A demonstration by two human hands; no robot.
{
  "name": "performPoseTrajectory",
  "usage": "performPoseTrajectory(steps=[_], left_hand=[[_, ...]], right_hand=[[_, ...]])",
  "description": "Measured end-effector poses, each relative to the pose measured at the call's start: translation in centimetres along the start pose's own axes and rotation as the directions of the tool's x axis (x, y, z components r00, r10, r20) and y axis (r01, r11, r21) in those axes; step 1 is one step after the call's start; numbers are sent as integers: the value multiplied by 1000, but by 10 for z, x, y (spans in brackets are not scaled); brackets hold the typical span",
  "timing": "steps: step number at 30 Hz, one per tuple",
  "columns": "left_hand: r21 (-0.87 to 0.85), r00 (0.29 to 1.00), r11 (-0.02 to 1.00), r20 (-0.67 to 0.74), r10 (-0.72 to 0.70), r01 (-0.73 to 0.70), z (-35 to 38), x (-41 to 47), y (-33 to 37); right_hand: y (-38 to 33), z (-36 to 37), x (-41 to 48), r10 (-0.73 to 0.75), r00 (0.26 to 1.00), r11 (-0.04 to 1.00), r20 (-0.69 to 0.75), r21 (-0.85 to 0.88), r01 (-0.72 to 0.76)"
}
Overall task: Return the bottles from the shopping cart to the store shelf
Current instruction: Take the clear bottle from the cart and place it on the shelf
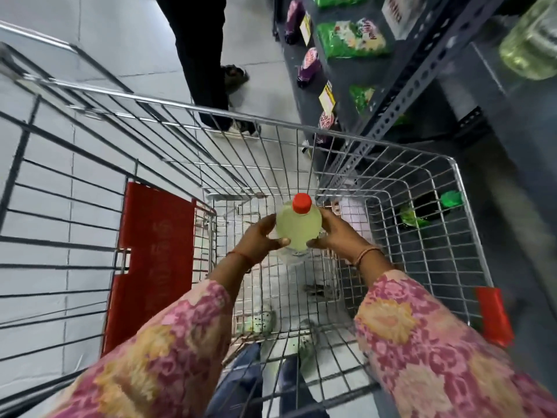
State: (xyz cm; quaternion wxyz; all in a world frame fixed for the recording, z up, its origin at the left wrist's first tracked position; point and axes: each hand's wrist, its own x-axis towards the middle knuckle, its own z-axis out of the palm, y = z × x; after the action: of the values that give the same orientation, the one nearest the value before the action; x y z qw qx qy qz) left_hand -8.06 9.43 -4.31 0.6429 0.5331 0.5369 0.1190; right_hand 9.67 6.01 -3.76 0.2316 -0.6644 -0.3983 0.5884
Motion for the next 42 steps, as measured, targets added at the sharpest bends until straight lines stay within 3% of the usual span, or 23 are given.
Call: performPoseTrajectory(steps=[2,4,9,15,42], left_hand=[[-147,998,987,-5,62,-62,-5,-19,20],[-241,992,963,-70,103,-117,-10,-38,47],[-175,965,957,-163,205,-233,-27,-94,130],[-150,944,938,-162,289,-313,-35,-133,185],[-78,927,924,-64,369,-373,-14,-149,216]], right_hand=[[-16,-2,-21,-37,999,988,-7,151,37],[-36,-4,-42,-78,994,977,-82,193,92],[-111,-14,-111,-208,928,929,-309,235,286],[-168,-23,-160,-301,875,881,-378,240,407],[-172,-41,-201,-257,830,858,-496,278,432]])
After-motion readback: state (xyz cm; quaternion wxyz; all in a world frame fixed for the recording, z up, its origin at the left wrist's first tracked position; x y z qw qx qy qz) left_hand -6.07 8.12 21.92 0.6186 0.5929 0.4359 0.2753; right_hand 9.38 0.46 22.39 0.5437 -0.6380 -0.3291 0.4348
